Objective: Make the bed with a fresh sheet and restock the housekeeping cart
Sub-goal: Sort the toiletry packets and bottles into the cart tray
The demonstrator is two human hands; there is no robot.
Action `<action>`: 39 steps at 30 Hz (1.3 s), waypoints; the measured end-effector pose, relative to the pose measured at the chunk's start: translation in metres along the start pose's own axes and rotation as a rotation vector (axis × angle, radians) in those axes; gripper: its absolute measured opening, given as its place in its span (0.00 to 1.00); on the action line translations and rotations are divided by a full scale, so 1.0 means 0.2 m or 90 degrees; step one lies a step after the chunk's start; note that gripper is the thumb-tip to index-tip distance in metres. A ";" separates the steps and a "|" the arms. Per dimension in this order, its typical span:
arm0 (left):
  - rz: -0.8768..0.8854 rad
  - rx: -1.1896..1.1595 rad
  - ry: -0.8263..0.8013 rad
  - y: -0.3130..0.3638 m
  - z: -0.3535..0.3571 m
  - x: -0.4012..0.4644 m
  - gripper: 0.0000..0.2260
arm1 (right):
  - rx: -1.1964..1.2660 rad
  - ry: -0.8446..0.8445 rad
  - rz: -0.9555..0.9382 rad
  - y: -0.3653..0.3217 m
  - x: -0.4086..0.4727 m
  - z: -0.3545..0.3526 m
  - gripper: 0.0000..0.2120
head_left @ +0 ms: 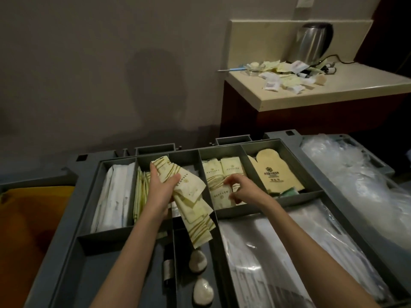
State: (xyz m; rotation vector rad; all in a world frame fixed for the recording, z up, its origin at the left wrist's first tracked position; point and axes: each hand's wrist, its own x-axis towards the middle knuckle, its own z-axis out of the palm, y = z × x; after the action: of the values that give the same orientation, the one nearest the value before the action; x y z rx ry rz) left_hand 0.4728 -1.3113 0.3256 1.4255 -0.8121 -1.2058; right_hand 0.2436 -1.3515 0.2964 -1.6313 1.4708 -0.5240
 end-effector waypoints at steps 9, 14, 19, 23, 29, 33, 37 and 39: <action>-0.047 -0.046 0.046 -0.06 0.03 0.03 0.27 | -0.151 -0.036 0.012 0.04 0.07 0.05 0.17; -0.057 -0.102 0.038 -0.06 0.16 0.04 0.20 | -0.010 0.112 -0.102 -0.12 0.02 0.02 0.09; -0.095 -0.120 -0.040 -0.06 0.31 0.05 0.18 | 0.114 0.006 -0.107 -0.28 0.01 -0.04 0.12; -0.173 -0.147 -0.108 -0.06 0.39 0.06 0.18 | 0.103 0.021 -0.099 -0.25 0.03 -0.07 0.08; -0.188 -0.153 -0.197 -0.09 0.44 0.03 0.20 | 0.067 0.140 -0.058 -0.17 0.06 -0.15 0.06; -0.178 -0.190 -0.131 -0.11 0.37 0.06 0.19 | 0.027 0.243 -0.020 0.03 -0.01 -0.26 0.04; -0.150 -0.187 -0.066 -0.14 0.32 0.08 0.24 | -0.163 0.236 0.033 0.19 -0.04 -0.23 0.02; -0.148 -0.186 -0.050 -0.14 0.32 0.08 0.29 | -0.273 0.230 0.035 0.20 -0.05 -0.19 0.05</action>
State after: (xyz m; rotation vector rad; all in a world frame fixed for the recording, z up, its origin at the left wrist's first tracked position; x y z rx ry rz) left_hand 0.4123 -1.3389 0.2977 1.2603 -0.5050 -1.4991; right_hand 0.1882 -1.3519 0.2869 -1.8855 1.9970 -0.5160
